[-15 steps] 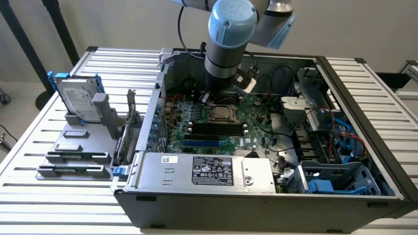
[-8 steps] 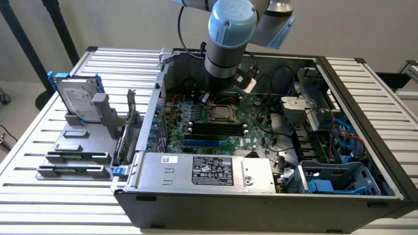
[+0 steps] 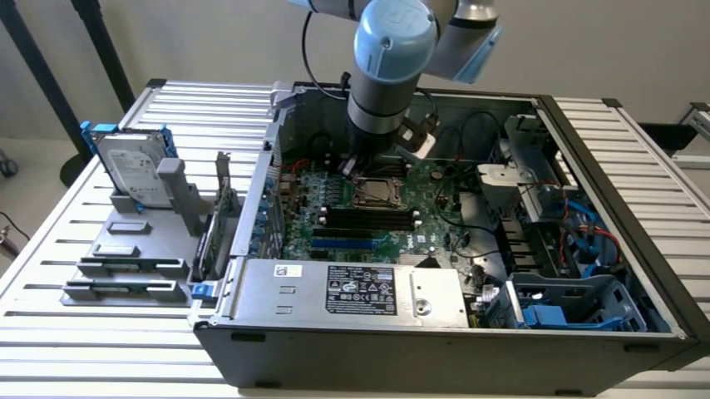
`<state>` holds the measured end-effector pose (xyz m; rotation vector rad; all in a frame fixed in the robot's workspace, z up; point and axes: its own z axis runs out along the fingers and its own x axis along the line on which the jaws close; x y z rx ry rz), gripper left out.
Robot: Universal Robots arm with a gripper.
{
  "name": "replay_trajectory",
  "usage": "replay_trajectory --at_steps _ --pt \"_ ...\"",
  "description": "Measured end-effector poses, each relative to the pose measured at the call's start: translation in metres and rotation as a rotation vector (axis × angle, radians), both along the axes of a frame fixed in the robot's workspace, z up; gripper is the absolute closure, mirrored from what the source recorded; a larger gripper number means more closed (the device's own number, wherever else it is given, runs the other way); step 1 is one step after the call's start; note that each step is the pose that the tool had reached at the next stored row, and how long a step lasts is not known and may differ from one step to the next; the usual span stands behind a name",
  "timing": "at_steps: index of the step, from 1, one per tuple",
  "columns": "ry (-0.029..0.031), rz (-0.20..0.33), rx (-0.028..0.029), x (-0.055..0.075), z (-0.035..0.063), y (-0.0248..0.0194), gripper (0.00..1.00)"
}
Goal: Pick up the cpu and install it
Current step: 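Install the first cpu locking lever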
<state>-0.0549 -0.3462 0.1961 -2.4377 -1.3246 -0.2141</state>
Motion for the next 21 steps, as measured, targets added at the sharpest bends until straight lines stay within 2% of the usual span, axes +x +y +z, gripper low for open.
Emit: replay_trajectory --at_steps 21 --pt "0.0014 0.0 -0.0006 0.0075 -0.0032 0.0004 0.89"
